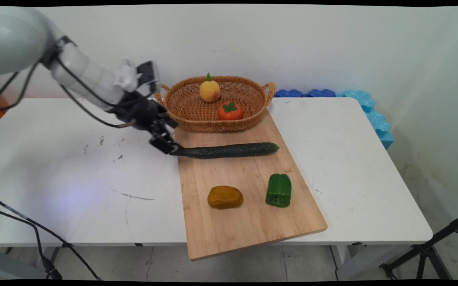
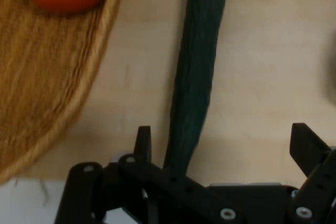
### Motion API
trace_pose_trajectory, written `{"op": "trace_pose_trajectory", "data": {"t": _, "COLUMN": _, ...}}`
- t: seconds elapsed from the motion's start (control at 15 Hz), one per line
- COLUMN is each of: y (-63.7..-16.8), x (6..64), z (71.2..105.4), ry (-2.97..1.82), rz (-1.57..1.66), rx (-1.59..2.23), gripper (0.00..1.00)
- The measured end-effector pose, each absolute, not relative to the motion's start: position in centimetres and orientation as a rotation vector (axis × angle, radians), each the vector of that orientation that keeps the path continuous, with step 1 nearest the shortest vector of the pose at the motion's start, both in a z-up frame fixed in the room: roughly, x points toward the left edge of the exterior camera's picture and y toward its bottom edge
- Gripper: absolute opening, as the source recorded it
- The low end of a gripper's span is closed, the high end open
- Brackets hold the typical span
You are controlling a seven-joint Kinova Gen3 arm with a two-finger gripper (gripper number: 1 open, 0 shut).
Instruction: Pick up the cucumber from the cutting board
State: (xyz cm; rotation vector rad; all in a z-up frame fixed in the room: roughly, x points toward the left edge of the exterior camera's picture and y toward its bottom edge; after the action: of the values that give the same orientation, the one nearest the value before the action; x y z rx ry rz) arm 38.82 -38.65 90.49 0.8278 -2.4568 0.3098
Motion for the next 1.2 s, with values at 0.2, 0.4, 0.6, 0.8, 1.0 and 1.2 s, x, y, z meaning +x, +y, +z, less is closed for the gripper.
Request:
{"op": "trace_pose_trajectory", "data": {"t": 0.2, "y": -40.4, "x": 36.0, "z": 88.9, "ry": -2.428, "rz": 0.320, "rx": 0.857, "gripper": 1.00}}
{"op": "trace_pose_trajectory", "data": {"t": 0.4, "y": -41.8, "x": 33.6, "z": 87.3, "ry": -2.406, "rz": 0.322, "rx": 0.887, "gripper": 1.00}}
{"op": "trace_pose_trajectory", "data": {"t": 0.6, "y": -42.9, "x": 31.7, "z": 85.8, "ry": -2.386, "rz": 0.319, "rx": 0.921, "gripper": 1.00}}
{"op": "trace_pose_trajectory", "data": {"t": 0.8, "y": -43.7, "x": 30.5, "z": 84.7, "ry": -2.375, "rz": 0.318, "rx": 0.945, "gripper": 1.00}}
{"op": "trace_pose_trajectory", "data": {"t": 1.0, "y": -44.3, "x": 29.5, "z": 83.7, "ry": -2.366, "rz": 0.317, "rx": 0.966, "gripper": 1.00}}
{"op": "trace_pose_trajectory", "data": {"t": 1.2, "y": -44.7, "x": 28.8, "z": 82.9, "ry": -2.360, "rz": 0.316, "rx": 0.980, "gripper": 1.00}}
